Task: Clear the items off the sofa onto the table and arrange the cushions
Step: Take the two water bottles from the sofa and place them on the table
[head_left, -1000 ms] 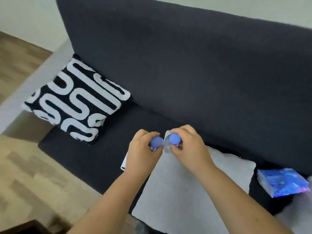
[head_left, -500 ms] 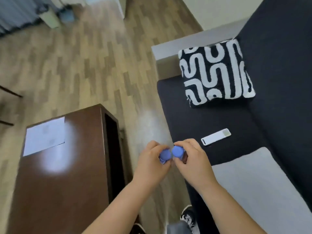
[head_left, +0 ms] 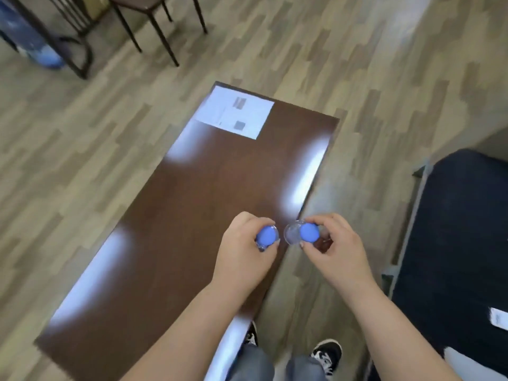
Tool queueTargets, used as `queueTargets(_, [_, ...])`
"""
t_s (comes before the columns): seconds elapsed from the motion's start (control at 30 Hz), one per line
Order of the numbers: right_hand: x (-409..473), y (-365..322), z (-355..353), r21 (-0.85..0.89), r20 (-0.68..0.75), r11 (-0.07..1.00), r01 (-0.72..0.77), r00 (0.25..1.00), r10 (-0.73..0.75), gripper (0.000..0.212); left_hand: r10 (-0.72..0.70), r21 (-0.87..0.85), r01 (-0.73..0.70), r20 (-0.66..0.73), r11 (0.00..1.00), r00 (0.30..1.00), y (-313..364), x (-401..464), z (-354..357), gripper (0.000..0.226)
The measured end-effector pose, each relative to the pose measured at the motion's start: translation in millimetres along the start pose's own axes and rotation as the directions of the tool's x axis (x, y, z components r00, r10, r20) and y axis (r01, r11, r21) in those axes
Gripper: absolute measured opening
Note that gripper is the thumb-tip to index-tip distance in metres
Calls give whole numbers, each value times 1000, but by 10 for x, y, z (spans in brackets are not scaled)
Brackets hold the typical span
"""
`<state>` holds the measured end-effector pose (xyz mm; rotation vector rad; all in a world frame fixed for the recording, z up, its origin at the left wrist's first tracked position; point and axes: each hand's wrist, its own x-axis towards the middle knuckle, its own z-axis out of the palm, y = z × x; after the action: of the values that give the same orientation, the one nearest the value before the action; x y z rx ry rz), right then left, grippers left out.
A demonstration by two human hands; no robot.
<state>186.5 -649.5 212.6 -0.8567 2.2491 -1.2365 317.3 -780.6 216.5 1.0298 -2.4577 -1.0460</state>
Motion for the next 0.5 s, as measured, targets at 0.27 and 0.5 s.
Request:
queueTargets(0.27, [255,-517,1595,-29,317,991,132,941,-116,37,-382,-35,385,-241,922,892,-1526,-473,-967,22])
queueTargets(0.5, [206,-760,2782,-18,528,978,208,833,-168,38,-547,-65,564,-356,823,758,-2467,-1133,-1320,22])
